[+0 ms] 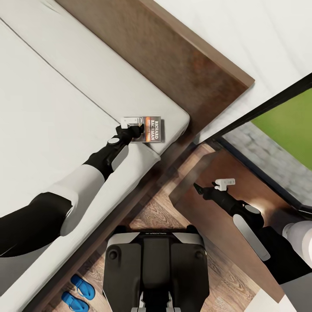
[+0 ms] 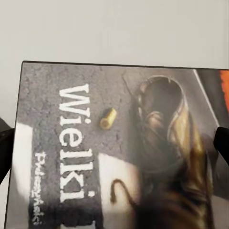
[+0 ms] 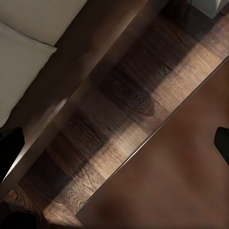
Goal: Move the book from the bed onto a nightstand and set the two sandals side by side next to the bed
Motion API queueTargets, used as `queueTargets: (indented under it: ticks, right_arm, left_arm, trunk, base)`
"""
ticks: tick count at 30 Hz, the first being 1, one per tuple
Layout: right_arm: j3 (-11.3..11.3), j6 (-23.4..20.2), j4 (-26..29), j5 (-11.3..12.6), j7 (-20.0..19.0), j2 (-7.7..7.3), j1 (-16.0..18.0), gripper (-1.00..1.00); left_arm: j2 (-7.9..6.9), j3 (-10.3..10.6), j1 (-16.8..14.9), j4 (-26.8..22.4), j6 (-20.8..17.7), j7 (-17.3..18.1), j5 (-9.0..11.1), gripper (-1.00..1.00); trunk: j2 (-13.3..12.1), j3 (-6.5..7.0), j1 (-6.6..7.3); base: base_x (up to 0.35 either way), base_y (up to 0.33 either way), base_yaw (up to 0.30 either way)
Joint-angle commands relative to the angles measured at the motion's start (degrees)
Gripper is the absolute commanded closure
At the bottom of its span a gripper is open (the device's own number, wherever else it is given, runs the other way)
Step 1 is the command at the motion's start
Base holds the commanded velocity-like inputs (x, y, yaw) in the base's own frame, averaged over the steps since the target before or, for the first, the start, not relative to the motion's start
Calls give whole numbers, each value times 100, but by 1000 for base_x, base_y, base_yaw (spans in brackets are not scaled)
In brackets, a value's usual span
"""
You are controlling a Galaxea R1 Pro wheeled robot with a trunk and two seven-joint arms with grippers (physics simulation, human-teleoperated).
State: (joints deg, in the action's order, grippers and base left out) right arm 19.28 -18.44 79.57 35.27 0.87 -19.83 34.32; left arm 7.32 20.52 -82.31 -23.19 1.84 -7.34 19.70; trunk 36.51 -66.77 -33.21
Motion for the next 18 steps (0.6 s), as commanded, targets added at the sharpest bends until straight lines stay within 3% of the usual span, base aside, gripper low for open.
queueTargets:
  ticks: [1,18]
  right_arm:
    - [6,-19,8,32,9,-4,3,-100]
    - [6,-19,7,32,9,-6,5,-100]
  left_arm:
    - [-1,77,1,280,18,-31,87,-100]
    - [66,84,57,269,18,-31,78,-100]
  trunk:
    - [4,-4,-4]
    - [4,-4,-4]
  base:
    - [0,0,0]
    - [0,0,0]
